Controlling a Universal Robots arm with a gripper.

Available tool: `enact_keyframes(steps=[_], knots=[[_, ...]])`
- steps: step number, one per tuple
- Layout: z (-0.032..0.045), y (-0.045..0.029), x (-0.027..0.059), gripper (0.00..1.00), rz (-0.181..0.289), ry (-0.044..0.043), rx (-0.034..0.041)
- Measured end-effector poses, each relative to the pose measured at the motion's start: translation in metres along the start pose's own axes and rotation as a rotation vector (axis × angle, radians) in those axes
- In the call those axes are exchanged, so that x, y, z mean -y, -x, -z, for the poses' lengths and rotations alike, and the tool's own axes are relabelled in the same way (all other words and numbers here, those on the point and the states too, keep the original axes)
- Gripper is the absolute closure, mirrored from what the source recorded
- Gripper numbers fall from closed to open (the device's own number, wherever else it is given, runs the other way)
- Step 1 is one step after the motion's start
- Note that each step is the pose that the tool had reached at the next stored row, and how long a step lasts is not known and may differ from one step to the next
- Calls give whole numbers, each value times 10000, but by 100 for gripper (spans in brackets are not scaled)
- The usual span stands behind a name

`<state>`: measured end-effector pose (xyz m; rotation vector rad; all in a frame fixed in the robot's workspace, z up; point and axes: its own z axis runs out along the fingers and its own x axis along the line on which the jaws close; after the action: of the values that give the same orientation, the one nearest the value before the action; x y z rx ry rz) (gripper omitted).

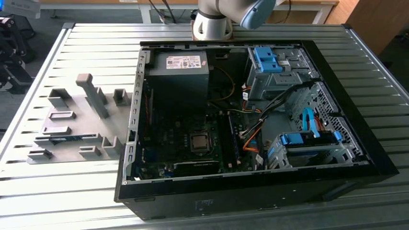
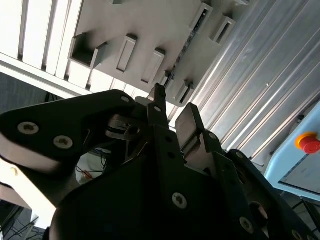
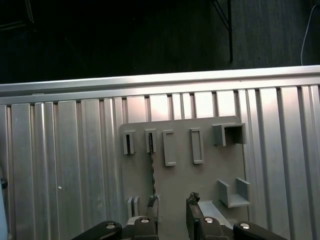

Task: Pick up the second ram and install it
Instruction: 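Pick up the second ram and move it above second insertion slot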

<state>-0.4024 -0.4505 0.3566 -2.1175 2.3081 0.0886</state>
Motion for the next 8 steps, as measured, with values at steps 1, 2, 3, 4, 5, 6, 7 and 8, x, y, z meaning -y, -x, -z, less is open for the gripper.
enact_keyframes(steps=[1, 2, 3, 4, 5, 6, 7, 8], knots=[[-8, 0, 0, 64, 0, -5, 1], [-16, -1, 0, 64, 0, -10, 1], [-25, -1, 1, 64, 1, -17, 0], [-36, -2, 1, 64, 1, -36, 3], [-48, -3, 2, 64, 3, -57, 4], [-61, -5, 2, 64, 3, -77, 6], [-76, -7, 3, 64, 4, -91, 8], [-93, -8, 3, 64, 4, -101, 9]])
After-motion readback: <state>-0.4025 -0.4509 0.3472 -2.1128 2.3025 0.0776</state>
